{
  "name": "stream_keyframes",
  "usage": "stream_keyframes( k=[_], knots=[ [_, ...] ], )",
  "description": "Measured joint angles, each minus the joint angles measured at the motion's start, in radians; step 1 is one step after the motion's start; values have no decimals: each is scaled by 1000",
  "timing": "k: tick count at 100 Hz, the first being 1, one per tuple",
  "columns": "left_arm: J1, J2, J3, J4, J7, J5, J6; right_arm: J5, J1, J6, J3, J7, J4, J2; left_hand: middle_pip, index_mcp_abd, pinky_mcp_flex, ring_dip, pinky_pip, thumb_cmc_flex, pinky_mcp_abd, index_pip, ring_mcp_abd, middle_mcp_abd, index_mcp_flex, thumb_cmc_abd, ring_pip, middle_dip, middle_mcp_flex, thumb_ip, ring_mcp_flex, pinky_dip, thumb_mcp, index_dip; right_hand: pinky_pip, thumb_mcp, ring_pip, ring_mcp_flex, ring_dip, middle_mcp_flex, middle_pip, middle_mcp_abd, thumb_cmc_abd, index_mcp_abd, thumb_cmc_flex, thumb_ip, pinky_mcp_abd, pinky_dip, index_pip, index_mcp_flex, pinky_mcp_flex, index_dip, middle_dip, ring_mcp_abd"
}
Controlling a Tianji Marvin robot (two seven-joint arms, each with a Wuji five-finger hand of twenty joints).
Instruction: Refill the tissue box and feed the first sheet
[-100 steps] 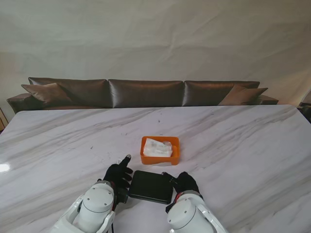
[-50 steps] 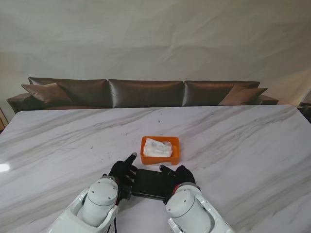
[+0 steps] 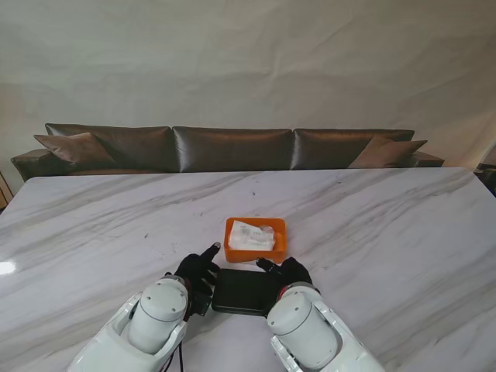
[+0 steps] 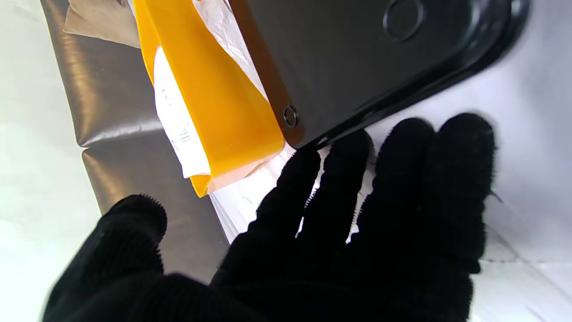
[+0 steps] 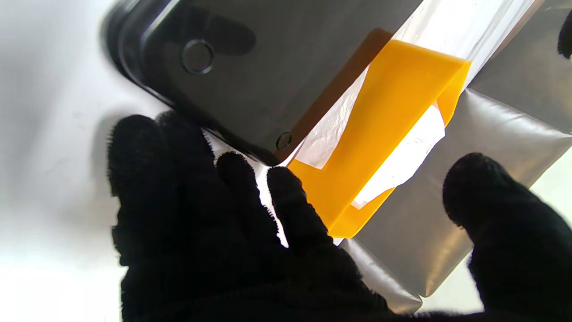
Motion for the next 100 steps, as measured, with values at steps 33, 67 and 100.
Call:
stream_keyframes(
  k=[33, 67, 100],
  knots=[
    [-3, -6, 1, -5, 0, 39, 38, -22, 3, 43, 27, 17, -25, 2, 8, -2, 0, 5, 0, 0, -7, 0, -31, -37, 0, 0, 6, 5, 10, 0, 0, 0, 0, 0, 0, 0, 0, -1, 0, -24, 0, 15, 0, 4, 0, 0, -54, 0, -6, -1, 1, -7, 0, -64],
    [32, -1, -21, -50, 0, 52, 83, 56, -14, 77, 82, 28, -48, -3, 8, -4, 0, 25, 0, 0, -10, 0, -41, -57, 0, 0, -9, 1, 10, 0, 0, 0, 0, 0, -1, 0, 0, -1, 0, -38, 1, 28, 3, 25, 0, 0, -55, -12, -10, -2, 1, -11, 0, -64],
    [37, 7, -22, -58, -7, 45, 82, 153, -30, 42, 107, 32, -41, -4, 8, -4, 0, 22, 0, 0, -10, 0, -41, -57, 0, 0, -10, -2, 10, 0, 0, 0, 0, 0, -1, 0, 0, -7, 0, -32, 20, 28, 3, 25, 0, 0, -55, -13, -6, -2, 1, -11, 8, -64]
  ],
)
